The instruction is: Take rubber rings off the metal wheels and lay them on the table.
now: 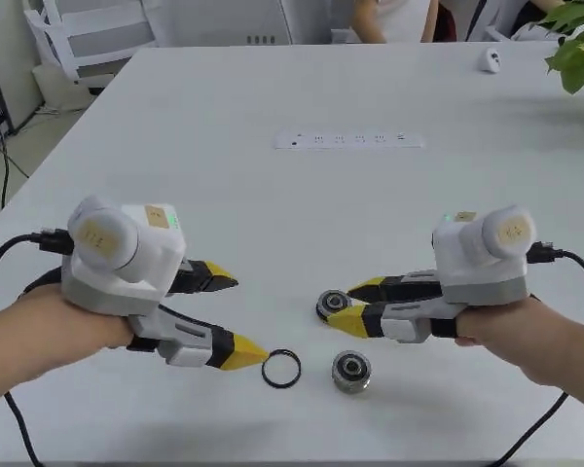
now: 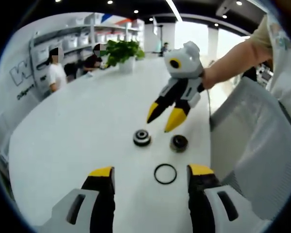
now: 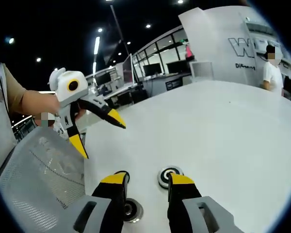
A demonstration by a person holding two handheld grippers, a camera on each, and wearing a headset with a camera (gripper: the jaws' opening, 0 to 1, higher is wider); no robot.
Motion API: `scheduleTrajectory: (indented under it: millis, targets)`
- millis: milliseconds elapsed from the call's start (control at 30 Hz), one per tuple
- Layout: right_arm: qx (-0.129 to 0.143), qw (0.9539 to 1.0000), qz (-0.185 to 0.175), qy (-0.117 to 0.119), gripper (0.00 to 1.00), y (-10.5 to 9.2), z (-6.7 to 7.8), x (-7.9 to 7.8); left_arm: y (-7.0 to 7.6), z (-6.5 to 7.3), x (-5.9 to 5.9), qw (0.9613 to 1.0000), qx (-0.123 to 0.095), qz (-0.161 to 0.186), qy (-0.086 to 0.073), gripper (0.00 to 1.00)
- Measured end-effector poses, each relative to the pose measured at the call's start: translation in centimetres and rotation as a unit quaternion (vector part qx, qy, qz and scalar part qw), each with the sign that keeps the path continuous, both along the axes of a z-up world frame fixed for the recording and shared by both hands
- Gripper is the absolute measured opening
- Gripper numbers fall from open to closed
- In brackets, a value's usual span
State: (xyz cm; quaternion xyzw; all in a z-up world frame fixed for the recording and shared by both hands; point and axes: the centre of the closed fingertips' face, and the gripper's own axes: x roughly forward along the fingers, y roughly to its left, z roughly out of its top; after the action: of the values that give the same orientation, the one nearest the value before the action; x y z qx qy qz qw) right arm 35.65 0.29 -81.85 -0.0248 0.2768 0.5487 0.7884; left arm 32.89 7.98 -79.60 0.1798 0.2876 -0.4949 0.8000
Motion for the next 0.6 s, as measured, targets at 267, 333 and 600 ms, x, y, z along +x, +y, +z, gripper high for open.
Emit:
scheduleTrajectory:
  millis: [267,333,600]
  targets:
    - [-0.012,0.9999,-0.009,-0.005,0.29,-0.9,-1.0,0.7,-0.9,-0.6,1.1,1.0000,0.000,-0.003,0.000,0.59]
    - [-0.013,0.9998,-0.012,-0.005,0.29,-1.1,-1.2,0.8,-1.2,-0.7,1.3,1.0000,0.001,-0.004,0.000,0.58]
    - [-0.024,0.9995,-0.019,-0.003,0.28,-1.7,-2.3,1.2,-2.0,-1.2,2.0,1.0000,0.001,-0.003,0.001,0.55]
